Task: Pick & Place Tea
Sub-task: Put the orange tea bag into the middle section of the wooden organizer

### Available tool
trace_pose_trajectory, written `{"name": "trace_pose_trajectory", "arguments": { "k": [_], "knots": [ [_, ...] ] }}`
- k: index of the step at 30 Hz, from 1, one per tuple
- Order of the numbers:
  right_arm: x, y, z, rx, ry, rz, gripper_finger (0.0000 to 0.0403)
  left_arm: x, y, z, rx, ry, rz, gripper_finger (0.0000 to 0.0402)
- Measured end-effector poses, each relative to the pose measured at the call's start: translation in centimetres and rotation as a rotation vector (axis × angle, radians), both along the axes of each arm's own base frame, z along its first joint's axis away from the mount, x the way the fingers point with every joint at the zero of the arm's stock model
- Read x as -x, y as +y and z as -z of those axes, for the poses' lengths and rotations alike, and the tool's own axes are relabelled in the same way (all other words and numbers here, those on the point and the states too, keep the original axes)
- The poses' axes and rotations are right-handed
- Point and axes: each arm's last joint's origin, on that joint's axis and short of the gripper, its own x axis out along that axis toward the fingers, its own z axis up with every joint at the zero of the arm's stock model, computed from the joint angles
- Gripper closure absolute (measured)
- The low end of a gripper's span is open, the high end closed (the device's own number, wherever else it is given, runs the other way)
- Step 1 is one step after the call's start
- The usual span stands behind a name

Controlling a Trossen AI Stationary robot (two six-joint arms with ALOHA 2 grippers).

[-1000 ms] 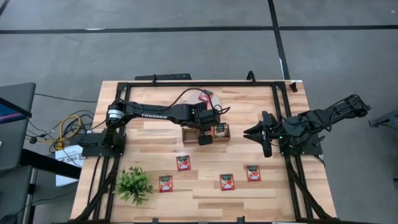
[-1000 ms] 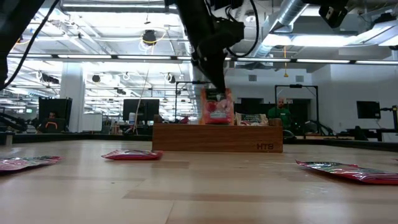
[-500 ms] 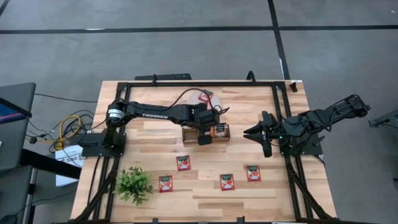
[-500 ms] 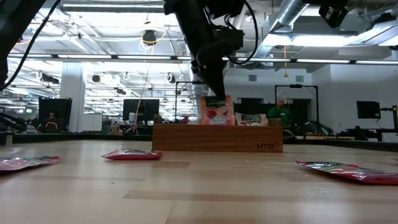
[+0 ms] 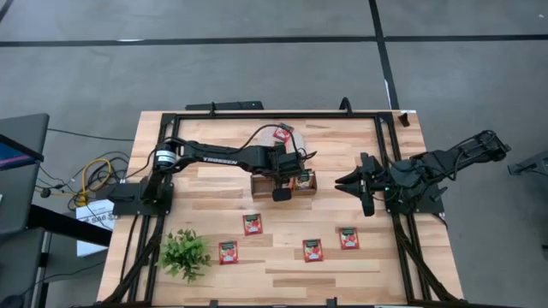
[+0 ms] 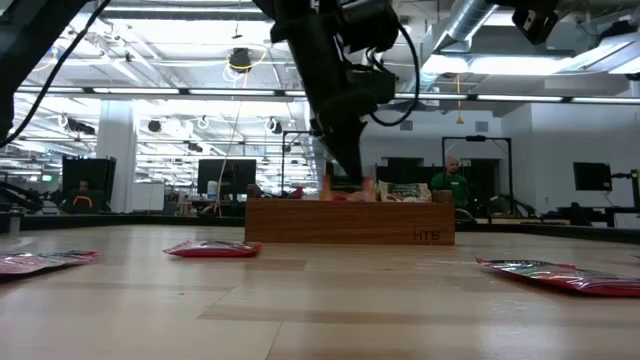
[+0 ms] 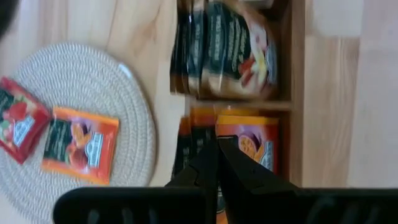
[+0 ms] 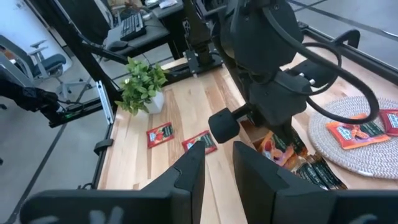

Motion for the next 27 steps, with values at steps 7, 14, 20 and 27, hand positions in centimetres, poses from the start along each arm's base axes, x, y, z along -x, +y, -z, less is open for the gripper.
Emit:
{"name": "trace_pose_trajectory", "arguments": {
  "k": [7, 14, 20, 27],
  "knots": [
    [-0.03, 0.01, -0.05, -0.002, -0.006, 0.000, 0.0328, -0.17, -0.03, -0.11, 0.019, -0.024, -0.005, 0.0401],
    [-0.03, 0.01, -0.09, -0.004, -0.009, 0.000, 0.0328, -0.17, -0.04, -0.11, 0.021, -0.024, -0.005, 0.0401],
    [-0.03, 0.01, -0.09, -0.004, -0.009, 0.000, 0.0328, -0.19, -0.21, -0.09, 0.021, -0.023, -0.001, 0.0402],
    [-0.04, 0.01, -0.08, -0.004, -0.009, 0.000, 0.0328, -0.05, -0.23, -0.04, 0.026, -0.008, 0.001, 0.0372]
  ]
}}
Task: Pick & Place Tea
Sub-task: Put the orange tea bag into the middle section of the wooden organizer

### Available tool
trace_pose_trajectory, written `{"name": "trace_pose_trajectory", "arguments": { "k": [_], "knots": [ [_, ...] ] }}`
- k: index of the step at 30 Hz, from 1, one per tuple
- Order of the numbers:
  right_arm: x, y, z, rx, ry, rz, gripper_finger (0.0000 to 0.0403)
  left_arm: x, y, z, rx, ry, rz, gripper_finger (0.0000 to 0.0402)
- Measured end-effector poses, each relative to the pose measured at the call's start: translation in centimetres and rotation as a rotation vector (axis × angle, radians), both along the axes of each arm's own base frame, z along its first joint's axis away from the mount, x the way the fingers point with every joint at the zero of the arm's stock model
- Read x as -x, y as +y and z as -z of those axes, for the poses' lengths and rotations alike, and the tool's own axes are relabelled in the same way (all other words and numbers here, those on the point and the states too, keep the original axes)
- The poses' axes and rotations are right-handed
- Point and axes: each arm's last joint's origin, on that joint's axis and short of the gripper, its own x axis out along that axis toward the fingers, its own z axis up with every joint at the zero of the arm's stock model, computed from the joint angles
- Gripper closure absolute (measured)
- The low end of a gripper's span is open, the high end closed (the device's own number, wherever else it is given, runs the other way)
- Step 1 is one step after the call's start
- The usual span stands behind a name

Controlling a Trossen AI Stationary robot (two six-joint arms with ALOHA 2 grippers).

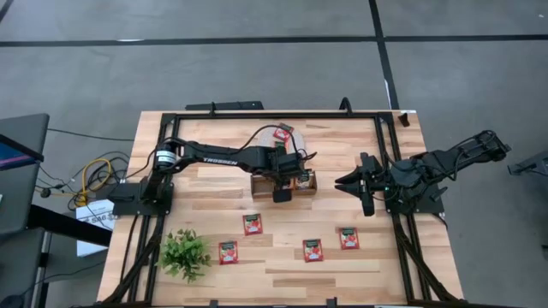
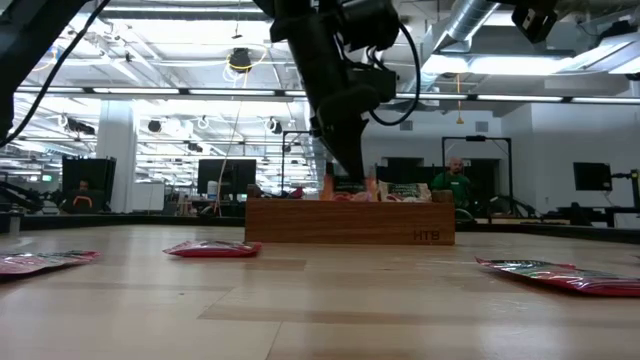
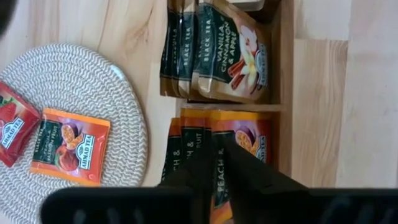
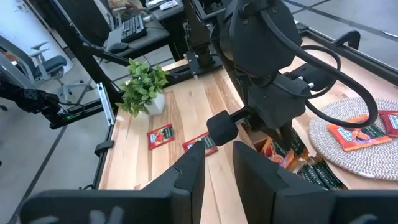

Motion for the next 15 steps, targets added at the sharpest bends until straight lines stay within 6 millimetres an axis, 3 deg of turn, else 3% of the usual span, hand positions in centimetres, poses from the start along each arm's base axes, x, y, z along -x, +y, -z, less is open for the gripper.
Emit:
{"name": "trace_pose_trajectory", "arguments": {
  "k": [8, 15],
  "knots": [
    [0.0, 0.0, 0.0, 0.000, 0.000, 0.000, 0.0328, 0.2, 0.0, -0.3, 0.003, 0.027, 0.000, 0.0279],
    [0.0, 0.0, 0.0, 0.000, -0.001, 0.000, 0.0328, 0.1, 0.0, -3.5, 0.021, 0.024, -0.032, 0.0244]
  ]
}}
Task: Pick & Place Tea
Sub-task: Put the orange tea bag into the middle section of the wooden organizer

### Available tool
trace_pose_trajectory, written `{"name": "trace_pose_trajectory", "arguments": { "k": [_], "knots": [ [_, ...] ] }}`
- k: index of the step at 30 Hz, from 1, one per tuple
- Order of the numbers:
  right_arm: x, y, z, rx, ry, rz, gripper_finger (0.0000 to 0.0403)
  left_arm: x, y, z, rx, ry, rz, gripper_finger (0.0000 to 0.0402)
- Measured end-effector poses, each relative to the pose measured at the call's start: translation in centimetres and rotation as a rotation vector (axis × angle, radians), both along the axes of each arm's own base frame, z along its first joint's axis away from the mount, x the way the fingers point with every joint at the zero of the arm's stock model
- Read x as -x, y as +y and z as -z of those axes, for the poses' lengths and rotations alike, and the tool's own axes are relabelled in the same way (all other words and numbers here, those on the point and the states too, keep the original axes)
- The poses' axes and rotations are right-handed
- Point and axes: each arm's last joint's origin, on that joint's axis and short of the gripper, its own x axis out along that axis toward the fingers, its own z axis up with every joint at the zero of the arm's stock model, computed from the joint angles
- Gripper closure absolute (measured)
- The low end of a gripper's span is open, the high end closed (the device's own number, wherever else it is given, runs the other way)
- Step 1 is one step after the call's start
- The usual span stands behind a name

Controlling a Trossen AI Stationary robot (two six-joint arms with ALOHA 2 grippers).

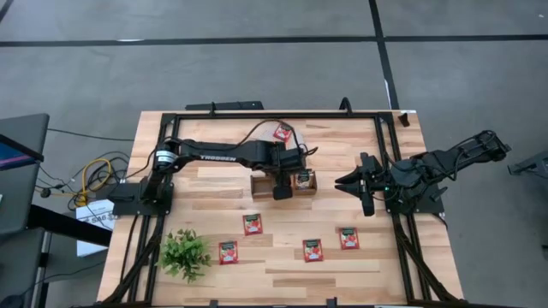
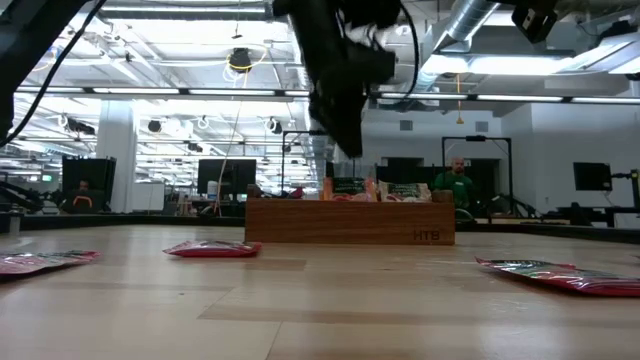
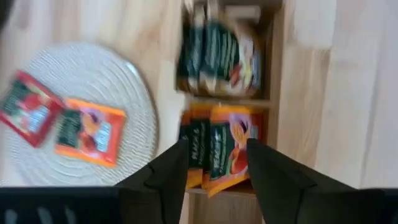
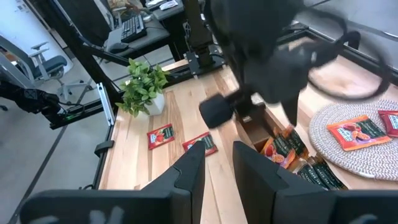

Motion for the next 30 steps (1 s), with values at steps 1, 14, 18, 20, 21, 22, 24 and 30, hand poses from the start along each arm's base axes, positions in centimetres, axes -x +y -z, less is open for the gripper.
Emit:
{"name": "trace_pose_trajectory", "arguments": {
  "k": [1, 14, 18, 20, 21, 22, 24, 30],
  "knots": [
    [0.0, 0.0, 0.0, 0.000, 0.000, 0.000, 0.0328, 0.0, 0.0, -0.8, -0.004, -0.008, 0.007, 0.0244],
    [0.0, 0.0, 0.0, -0.001, 0.000, -0.003, 0.0328, 1.7, 8.8, -5.5, -0.046, -0.044, -0.031, 0.0243],
    [0.0, 0.0, 0.0, -0.001, 0.000, -0.002, 0.0328, 3.2, 13.0, -5.4, 0.088, -0.072, -0.080, 0.0243],
    [0.0, 0.0, 0.0, -0.001, 0.000, -0.002, 0.0328, 4.0, 14.8, -5.4, 0.165, -0.103, -0.111, 0.0243],
    [0.0, 0.0, 0.0, -0.001, 0.000, -0.002, 0.0328, 4.3, 15.6, -5.3, 0.196, -0.114, -0.132, 0.0243],
    [0.0, 0.0, 0.0, -0.001, 0.000, -0.002, 0.0328, 4.5, 16.3, -5.1, 0.219, -0.122, -0.151, 0.0243],
    [0.0, 0.0, 0.0, -0.001, 0.000, -0.002, 0.0328, 4.9, 17.5, -4.6, 0.252, -0.122, -0.178, 0.0243],
    [0.0, 0.0, 0.0, 0.000, 0.002, -0.001, 0.0328, 4.5, 19.1, -2.1, 0.274, -0.086, -0.212, 0.0243]
  ]
}}
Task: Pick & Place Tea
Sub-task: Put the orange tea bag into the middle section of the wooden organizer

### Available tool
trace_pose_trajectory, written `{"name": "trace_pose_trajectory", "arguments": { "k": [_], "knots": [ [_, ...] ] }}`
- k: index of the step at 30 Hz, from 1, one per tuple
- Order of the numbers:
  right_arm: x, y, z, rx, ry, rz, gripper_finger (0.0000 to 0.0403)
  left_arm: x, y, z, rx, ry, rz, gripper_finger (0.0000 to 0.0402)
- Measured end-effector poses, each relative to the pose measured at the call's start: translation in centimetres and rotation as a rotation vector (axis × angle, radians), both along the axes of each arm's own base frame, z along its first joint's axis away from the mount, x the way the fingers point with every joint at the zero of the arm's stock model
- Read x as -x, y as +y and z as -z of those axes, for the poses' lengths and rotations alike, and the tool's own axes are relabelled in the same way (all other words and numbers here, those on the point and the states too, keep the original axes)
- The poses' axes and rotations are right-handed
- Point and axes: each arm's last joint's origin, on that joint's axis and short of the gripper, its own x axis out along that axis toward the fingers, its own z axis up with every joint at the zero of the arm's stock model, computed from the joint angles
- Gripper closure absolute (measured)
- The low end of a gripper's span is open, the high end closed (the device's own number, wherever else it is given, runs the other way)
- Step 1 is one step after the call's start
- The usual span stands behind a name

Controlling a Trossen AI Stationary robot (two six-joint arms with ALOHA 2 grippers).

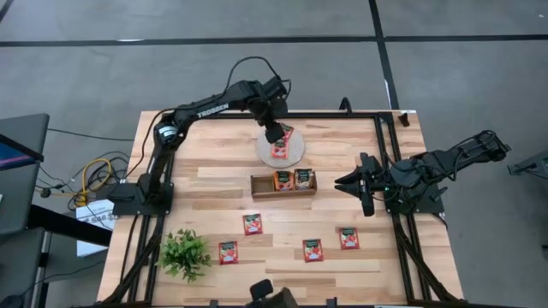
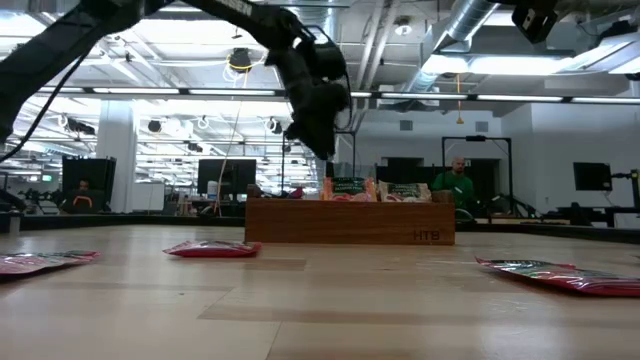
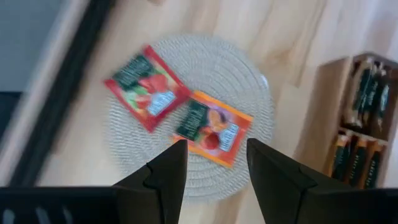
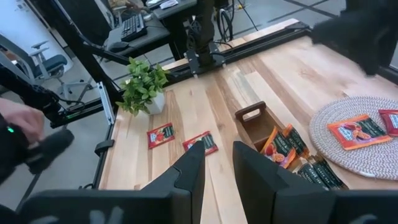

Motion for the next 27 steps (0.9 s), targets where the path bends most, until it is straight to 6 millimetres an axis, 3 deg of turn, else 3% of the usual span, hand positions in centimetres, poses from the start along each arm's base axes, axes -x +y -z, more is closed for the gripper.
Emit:
{"name": "trace_pose_trajectory", "arguments": {
  "k": [6, 16, 22, 27],
  "knots": [
    [0.0, 0.0, 0.0, 0.000, -0.001, 0.001, 0.0328, -1.1, 0.7, 3.1, 0.011, 0.053, -0.029, 0.0243],
    [0.0, 0.0, 0.0, -0.006, -0.002, 0.009, 0.0328, -1.8, 1.4, 6.3, -0.030, 0.141, -0.050, 0.0243],
    [0.0, 0.0, 0.0, -0.006, -0.003, 0.010, 0.0328, -2.0, 1.6, 7.5, -0.021, 0.164, -0.046, 0.0243],
    [0.0, 0.0, 0.0, -0.006, -0.003, 0.011, 0.0328, -2.3, 1.9, 7.4, -0.050, 0.135, -0.040, 0.0243]
  ]
}}
